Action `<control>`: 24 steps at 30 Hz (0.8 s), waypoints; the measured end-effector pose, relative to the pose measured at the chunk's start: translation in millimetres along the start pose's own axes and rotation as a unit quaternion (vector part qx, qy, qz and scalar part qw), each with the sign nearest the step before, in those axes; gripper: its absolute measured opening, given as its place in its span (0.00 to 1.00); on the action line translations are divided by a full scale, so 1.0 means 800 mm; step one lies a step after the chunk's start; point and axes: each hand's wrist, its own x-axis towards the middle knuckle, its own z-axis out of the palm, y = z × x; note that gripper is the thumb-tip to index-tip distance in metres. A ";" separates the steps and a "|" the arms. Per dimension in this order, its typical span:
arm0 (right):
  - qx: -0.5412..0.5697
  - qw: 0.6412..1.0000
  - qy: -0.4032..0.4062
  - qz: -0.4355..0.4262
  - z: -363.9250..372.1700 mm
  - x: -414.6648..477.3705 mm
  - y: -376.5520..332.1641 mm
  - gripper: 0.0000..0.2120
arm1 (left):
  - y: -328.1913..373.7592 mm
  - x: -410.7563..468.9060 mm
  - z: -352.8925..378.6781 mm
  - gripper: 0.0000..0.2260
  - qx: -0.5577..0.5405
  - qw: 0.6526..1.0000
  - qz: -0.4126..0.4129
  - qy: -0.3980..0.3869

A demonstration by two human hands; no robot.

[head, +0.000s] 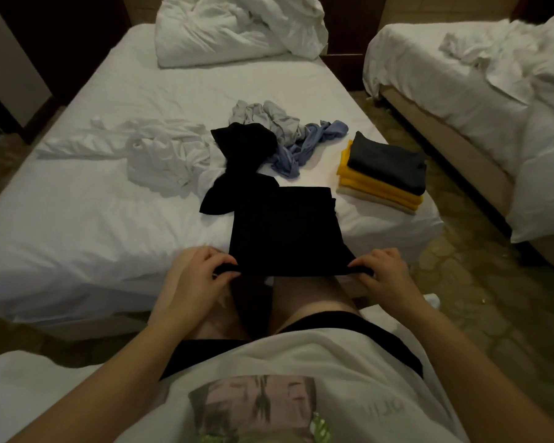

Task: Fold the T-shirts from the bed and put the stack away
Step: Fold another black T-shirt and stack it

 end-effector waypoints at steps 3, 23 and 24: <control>0.091 0.994 0.054 0.012 0.001 0.015 -0.001 0.04 | 0.014 0.011 -0.003 0.06 -0.063 0.997 -0.037 0.029; 0.155 0.937 0.138 0.281 0.075 0.276 0.024 0.14 | -0.014 0.281 0.071 0.12 -0.064 0.987 -0.122 0.088; 0.137 0.939 0.118 0.292 0.083 0.289 0.032 0.14 | -0.021 0.294 0.079 0.13 -0.051 0.986 -0.138 0.080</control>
